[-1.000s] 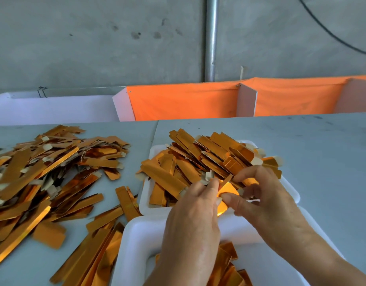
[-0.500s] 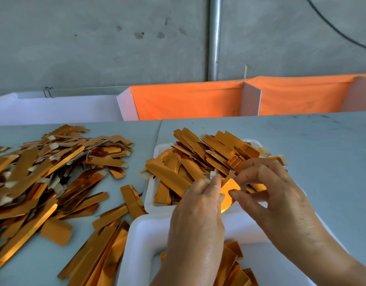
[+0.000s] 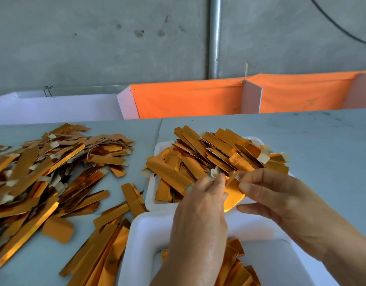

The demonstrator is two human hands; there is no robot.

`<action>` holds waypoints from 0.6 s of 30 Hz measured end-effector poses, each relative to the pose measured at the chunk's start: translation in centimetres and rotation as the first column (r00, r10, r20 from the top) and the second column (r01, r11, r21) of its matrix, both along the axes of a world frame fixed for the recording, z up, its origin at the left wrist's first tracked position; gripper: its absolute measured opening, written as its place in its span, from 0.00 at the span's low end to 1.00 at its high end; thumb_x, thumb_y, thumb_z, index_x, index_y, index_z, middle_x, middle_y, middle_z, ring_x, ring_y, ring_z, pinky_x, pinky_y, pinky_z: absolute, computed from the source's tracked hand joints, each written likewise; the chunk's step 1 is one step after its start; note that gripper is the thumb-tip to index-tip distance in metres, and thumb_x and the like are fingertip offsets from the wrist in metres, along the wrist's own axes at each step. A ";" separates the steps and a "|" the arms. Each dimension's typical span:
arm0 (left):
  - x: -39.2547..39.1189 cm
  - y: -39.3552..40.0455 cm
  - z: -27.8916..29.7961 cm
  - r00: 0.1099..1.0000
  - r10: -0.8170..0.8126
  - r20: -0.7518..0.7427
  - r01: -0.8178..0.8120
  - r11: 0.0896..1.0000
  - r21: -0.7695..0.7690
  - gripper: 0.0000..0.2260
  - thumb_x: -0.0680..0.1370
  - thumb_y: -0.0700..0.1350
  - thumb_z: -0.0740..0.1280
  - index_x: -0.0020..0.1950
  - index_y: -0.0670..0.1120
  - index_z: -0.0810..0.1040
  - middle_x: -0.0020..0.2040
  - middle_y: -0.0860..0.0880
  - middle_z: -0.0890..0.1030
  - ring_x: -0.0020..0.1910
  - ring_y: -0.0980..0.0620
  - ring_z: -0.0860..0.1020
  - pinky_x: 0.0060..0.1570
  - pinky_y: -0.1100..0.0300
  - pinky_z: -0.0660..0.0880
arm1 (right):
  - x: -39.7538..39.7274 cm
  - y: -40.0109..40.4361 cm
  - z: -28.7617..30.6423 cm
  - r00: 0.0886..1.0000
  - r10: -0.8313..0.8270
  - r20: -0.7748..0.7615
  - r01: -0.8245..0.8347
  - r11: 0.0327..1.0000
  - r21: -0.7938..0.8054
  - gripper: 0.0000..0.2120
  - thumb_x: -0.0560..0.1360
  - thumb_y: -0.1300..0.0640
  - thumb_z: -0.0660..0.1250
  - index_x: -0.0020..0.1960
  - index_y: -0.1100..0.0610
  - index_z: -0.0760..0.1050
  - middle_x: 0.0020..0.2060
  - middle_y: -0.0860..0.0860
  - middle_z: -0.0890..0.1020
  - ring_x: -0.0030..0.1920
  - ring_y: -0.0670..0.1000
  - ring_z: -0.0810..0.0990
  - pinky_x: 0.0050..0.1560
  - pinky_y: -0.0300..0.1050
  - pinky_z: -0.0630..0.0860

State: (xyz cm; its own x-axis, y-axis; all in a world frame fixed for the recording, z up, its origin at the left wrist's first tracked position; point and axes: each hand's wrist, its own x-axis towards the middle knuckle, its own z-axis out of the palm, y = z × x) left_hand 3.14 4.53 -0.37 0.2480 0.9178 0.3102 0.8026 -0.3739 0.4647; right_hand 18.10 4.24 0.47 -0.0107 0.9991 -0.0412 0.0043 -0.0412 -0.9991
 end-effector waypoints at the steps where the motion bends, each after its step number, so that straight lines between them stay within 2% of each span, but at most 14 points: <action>1: 0.0 0.0 -0.1 1.000 -0.010 0.000 0.010 1.000 0.002 0.27 0.81 0.45 0.59 0.77 0.56 0.52 0.67 0.57 0.67 0.65 0.57 0.68 0.60 0.66 0.70 | 0.0 0.0 0.0 0.999 -0.011 0.048 0.010 1.000 0.013 0.09 0.65 0.55 0.70 0.40 0.60 0.80 0.48 0.49 0.85 0.46 0.49 0.84 0.47 0.46 0.81; 4: 0.1 -0.1 -0.3 1.000 -0.024 -0.018 0.024 1.000 0.010 0.28 0.80 0.44 0.61 0.77 0.56 0.53 0.67 0.56 0.68 0.63 0.56 0.70 0.58 0.64 0.71 | 0.1 0.2 -0.2 0.985 -0.046 0.168 0.036 0.997 0.063 0.06 0.71 0.56 0.69 0.40 0.59 0.79 0.50 0.44 0.83 0.47 0.44 0.83 0.42 0.42 0.81; 8: 0.2 0.0 -0.4 1.000 -0.022 0.000 0.022 0.999 0.035 0.27 0.81 0.44 0.60 0.77 0.56 0.53 0.66 0.57 0.68 0.63 0.58 0.69 0.59 0.66 0.72 | 0.2 -0.1 0.1 0.998 0.039 0.058 -0.042 0.997 0.060 0.06 0.65 0.54 0.70 0.37 0.57 0.81 0.47 0.45 0.84 0.47 0.45 0.83 0.40 0.40 0.81; 10: 0.2 0.0 -0.4 1.000 -0.030 0.004 0.029 0.999 0.039 0.27 0.81 0.43 0.60 0.77 0.56 0.53 0.66 0.57 0.68 0.62 0.58 0.70 0.59 0.66 0.72 | 0.3 -0.2 0.3 0.997 0.068 0.046 -0.069 0.997 0.032 0.06 0.67 0.54 0.69 0.37 0.57 0.82 0.44 0.47 0.85 0.46 0.46 0.83 0.40 0.41 0.80; 13: 0.2 0.0 -0.5 0.999 -0.040 -0.008 0.040 0.998 0.046 0.26 0.82 0.44 0.58 0.77 0.56 0.53 0.66 0.56 0.68 0.61 0.58 0.71 0.57 0.68 0.72 | 0.5 -0.1 0.2 0.981 0.045 0.187 -0.053 0.998 0.036 0.08 0.73 0.58 0.67 0.40 0.56 0.84 0.50 0.44 0.84 0.49 0.44 0.82 0.43 0.42 0.81; 16: 0.2 -0.1 -0.3 0.998 -0.052 0.030 0.051 0.998 0.024 0.24 0.81 0.50 0.56 0.77 0.56 0.54 0.66 0.57 0.68 0.62 0.58 0.69 0.56 0.68 0.71 | 0.3 0.0 0.1 0.974 0.023 0.226 -0.036 0.998 0.057 0.10 0.75 0.59 0.66 0.40 0.56 0.85 0.56 0.41 0.81 0.56 0.42 0.79 0.47 0.43 0.81; 18: 0.2 -0.1 -0.3 0.996 -0.056 0.073 0.056 0.998 -0.002 0.26 0.80 0.55 0.57 0.76 0.57 0.54 0.66 0.59 0.67 0.65 0.60 0.66 0.59 0.69 0.68 | 0.3 0.0 0.0 0.979 0.024 0.202 -0.038 0.997 0.066 0.11 0.75 0.58 0.65 0.39 0.57 0.85 0.59 0.39 0.80 0.59 0.42 0.78 0.52 0.44 0.81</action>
